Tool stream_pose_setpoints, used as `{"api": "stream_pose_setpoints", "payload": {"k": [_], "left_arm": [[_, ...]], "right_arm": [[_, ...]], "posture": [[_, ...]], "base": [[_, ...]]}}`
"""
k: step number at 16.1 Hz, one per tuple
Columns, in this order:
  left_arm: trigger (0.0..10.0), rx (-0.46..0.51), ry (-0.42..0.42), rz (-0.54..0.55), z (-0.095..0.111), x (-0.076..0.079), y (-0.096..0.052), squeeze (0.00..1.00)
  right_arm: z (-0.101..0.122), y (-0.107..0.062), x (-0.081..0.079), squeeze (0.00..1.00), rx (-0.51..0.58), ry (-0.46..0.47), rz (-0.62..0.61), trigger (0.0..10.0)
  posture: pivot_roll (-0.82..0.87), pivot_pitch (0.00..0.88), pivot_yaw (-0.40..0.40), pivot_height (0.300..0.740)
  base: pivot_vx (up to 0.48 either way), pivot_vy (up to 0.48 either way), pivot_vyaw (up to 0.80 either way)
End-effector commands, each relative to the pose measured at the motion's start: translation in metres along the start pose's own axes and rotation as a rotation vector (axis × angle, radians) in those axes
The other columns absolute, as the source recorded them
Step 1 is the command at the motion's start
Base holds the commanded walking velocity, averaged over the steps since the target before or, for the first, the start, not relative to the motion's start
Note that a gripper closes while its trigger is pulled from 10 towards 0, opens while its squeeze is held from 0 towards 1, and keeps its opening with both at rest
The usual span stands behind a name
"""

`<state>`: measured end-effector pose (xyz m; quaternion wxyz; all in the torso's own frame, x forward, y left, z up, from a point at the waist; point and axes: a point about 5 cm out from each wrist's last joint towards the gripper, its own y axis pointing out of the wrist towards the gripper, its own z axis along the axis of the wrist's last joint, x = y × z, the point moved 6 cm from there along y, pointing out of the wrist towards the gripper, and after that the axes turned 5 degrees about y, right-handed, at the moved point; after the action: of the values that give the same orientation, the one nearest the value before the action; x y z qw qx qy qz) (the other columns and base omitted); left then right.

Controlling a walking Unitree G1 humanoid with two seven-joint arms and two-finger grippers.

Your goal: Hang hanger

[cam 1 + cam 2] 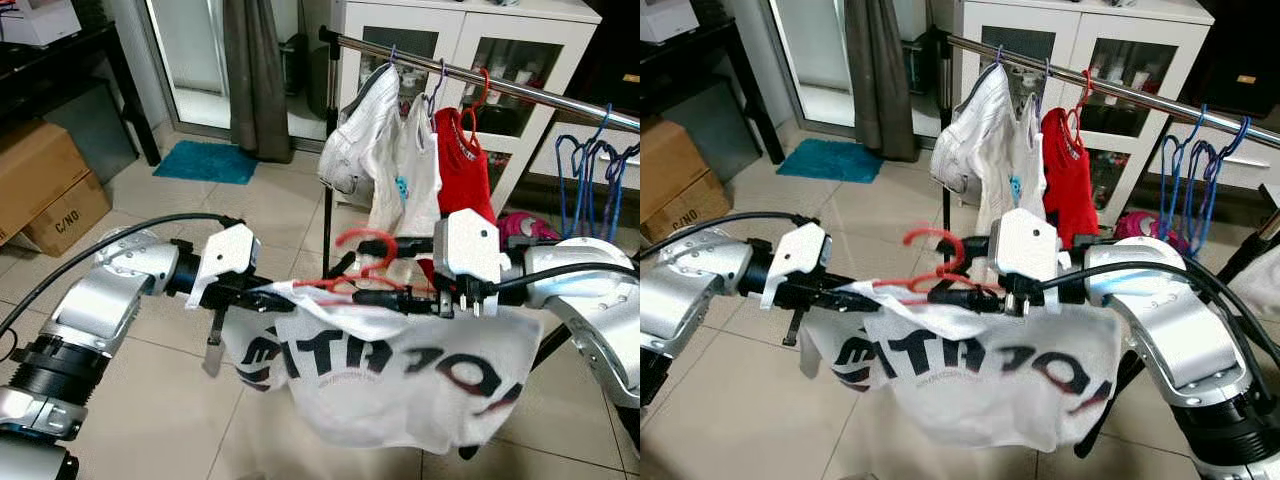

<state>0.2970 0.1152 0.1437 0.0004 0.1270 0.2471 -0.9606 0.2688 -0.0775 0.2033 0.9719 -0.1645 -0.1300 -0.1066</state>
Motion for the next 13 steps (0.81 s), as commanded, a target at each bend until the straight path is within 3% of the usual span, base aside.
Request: {"api": "stream_pose_setpoints", "payload": {"k": [1,13], "left_arm": [[0.0,-0.014,0.045,-0.009,0.0041,0.0012,-0.0021,0.00],[0.0,0.009,0.053,0.009,0.0104,-0.0053,-0.0017,0.00]], "right_arm": [[0.0044,0.0001,0.0007,0.00,0.011,0.004,0.015,0.0],[0.0039,0.0055,-0.0080,0.00,0.076,0.095,0.013,0.0]], "posture": [[0.03,0.000,0.027,0.740],[0.03,0.000,0.044,0.740]], "base": [[0.000,0.000,0.00],[0.000,0.000,0.00]]}}
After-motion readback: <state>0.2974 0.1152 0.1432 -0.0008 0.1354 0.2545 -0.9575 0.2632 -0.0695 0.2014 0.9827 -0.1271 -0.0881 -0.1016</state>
